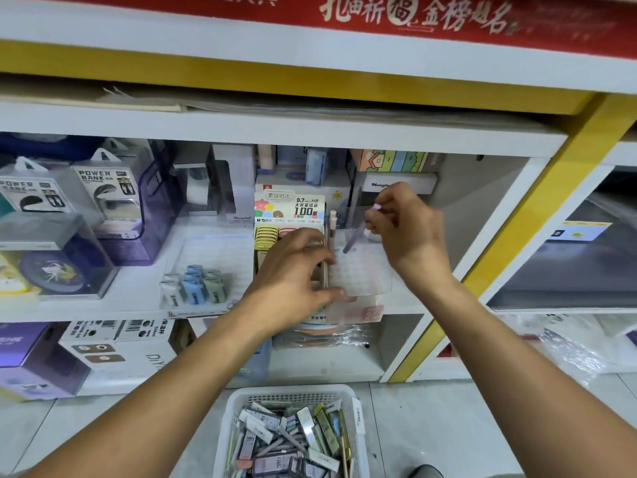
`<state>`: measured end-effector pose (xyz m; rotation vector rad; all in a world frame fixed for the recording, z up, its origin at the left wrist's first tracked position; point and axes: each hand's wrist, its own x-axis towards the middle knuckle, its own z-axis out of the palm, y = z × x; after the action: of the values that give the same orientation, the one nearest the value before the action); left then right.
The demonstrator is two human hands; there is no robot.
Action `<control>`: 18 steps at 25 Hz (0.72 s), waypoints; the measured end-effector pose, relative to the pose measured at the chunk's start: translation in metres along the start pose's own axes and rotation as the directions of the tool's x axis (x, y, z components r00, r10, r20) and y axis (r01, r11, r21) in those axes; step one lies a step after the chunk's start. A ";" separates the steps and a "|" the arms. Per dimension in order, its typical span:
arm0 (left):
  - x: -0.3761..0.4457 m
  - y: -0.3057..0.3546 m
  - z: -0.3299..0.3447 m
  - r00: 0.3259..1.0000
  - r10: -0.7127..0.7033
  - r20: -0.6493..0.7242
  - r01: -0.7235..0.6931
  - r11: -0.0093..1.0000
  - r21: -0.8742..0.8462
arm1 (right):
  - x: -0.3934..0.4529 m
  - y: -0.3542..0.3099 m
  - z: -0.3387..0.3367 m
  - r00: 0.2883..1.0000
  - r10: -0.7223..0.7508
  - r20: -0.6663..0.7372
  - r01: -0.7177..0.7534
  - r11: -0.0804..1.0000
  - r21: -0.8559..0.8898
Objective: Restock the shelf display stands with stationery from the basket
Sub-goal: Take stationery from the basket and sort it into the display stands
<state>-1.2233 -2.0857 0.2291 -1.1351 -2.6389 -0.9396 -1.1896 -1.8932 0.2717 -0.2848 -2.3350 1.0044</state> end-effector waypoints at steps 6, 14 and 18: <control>-0.005 -0.005 0.006 0.997 0.081 0.015 -0.082 0.983 0.165 | 0.000 0.013 0.020 0.994 -0.090 0.060 0.098 0.985 -0.142; -0.005 -0.009 0.008 0.990 0.137 0.029 -0.140 0.971 0.196 | 0.003 0.013 0.027 0.988 -0.149 0.044 0.155 0.965 -0.213; -0.005 -0.008 0.010 0.988 0.152 0.014 -0.152 0.967 0.203 | 0.003 0.012 0.028 0.989 -0.150 0.007 0.148 0.968 -0.201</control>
<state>-1.2243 -2.0874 0.2157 -1.2622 -2.5318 -0.6257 -1.2090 -1.8999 0.2488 -0.1874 -2.4137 0.6952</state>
